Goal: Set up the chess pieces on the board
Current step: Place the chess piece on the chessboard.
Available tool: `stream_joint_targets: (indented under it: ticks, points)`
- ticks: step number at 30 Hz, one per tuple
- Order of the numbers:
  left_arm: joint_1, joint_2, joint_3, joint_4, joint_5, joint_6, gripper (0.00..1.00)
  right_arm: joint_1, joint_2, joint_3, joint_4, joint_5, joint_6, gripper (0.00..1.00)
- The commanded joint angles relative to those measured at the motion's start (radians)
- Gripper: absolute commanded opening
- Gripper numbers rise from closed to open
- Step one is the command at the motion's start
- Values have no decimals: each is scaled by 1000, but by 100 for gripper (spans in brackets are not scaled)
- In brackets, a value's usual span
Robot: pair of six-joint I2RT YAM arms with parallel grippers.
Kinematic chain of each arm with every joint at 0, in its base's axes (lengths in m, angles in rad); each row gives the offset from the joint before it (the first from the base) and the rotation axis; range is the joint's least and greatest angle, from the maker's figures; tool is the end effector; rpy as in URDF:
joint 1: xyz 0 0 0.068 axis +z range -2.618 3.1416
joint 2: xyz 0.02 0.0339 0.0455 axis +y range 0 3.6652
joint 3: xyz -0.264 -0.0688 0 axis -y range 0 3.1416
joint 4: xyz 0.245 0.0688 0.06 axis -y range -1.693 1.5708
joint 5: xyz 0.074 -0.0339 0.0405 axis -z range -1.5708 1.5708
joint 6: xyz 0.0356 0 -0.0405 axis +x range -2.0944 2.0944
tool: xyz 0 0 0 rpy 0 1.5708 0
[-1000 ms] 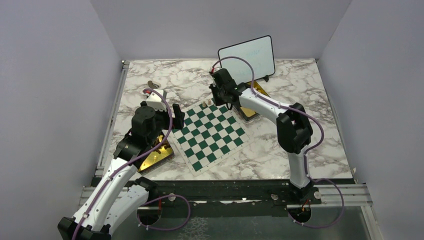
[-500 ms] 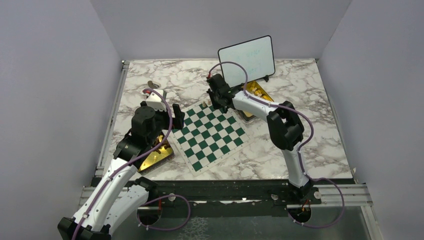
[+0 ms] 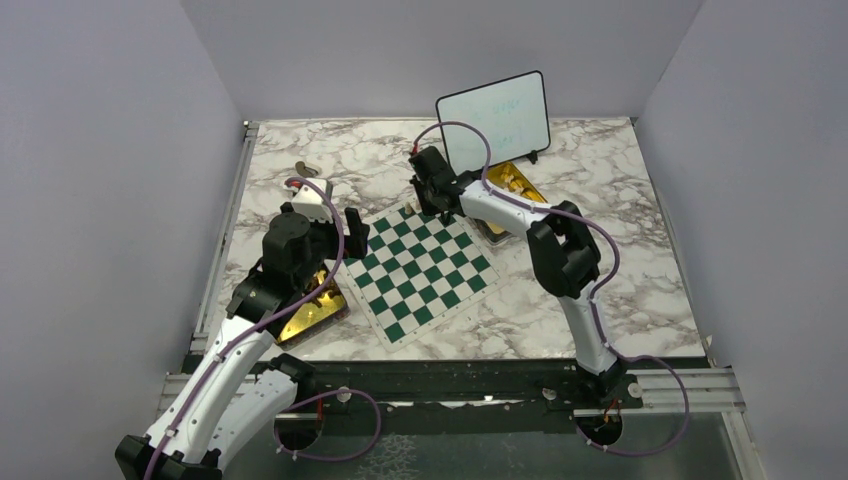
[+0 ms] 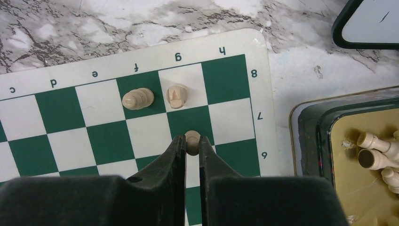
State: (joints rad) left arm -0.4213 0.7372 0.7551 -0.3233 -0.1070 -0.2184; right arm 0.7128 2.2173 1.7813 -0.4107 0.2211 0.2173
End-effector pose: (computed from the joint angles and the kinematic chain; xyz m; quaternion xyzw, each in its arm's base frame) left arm 0.1592 -0.0672 0.3224 0.0501 0.8043 -0.1447 0.5741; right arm 0.3822 0.3201 0.1937 -0.1900 0.9107 0.0657 0.3609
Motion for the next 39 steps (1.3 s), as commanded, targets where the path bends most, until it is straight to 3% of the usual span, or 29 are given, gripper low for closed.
stream_joint_targets:
  ticks: [1,22,39]
  points:
    - [-6,-14,-3,17,-13,11,99,8,23,36,13,28,13,10]
    - [-5,-12,-3,17,-14,12,99,10,60,43,-1,17,17,12]
    - [-5,-10,-3,17,-11,10,99,10,60,91,-36,25,8,25]
